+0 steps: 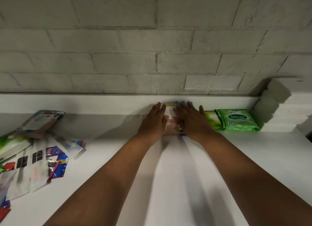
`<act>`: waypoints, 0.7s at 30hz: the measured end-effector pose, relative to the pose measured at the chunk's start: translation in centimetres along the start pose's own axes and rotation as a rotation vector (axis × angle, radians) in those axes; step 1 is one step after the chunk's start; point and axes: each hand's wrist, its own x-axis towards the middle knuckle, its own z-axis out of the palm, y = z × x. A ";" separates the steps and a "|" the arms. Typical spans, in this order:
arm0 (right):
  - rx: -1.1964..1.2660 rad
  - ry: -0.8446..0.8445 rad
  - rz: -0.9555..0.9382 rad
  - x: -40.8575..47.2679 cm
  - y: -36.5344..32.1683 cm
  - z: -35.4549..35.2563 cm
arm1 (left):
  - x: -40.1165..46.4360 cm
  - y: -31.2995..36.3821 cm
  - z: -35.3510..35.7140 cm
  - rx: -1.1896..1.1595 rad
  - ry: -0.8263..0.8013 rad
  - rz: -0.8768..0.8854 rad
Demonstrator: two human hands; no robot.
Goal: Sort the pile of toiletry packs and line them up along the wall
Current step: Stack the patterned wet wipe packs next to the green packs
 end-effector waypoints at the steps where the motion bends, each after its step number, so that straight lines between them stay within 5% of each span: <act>1: -0.014 0.011 -0.007 -0.1 -0.5 -0.3 | -0.5 -0.1 -0.5 -0.009 0.019 -0.014; 21: 0.209 -0.064 -0.169 2.9 -21.2 0.1 | -9.1 -15.0 -14.3 0.035 0.236 -0.288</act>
